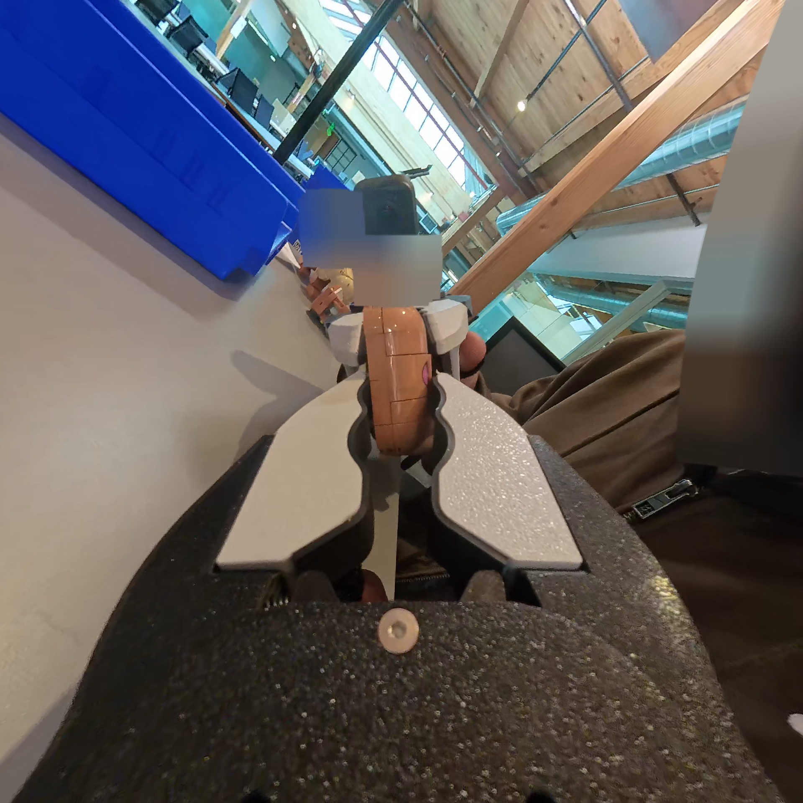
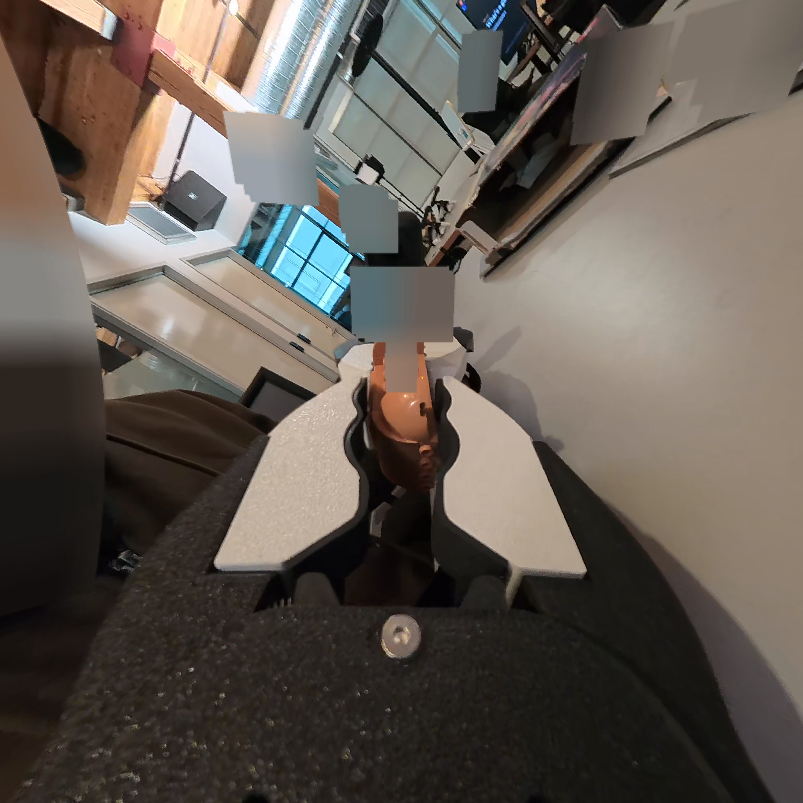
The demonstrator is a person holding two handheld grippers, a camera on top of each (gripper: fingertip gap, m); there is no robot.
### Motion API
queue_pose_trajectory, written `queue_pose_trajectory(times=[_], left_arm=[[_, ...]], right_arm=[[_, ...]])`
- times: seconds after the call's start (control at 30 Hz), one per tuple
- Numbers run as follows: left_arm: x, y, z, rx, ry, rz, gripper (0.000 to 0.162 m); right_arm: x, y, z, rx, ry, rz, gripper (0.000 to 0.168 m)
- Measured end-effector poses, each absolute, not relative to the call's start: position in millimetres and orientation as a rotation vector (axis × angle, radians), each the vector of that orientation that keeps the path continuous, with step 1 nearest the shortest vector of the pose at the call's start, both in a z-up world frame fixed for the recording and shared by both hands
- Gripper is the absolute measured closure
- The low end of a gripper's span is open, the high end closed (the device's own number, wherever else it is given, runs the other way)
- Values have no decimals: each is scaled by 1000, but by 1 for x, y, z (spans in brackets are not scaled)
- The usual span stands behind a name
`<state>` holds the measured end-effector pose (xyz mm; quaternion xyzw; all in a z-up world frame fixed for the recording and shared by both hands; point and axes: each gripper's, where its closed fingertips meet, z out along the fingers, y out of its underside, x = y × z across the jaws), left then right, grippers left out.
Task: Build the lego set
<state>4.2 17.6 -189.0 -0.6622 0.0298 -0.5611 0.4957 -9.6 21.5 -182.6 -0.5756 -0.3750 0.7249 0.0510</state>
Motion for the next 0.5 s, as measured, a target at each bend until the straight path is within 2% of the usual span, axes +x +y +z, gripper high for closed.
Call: queue_pose_trajectory(times=[0.13,0.27,0.5], left_arm=[[-3,18,-181,-1534,43,-1357,137],[-9,18,-176,-1475,39,-1322,137],[0,17,-176,-1485,88,-1288,137]], right_arm=[[-4,32,-175,-1690,-1079,2173,126],[-1,28,-178,-1681,-1086,2125,123],[-1,21,-179,-1629,-1117,2037,140]])
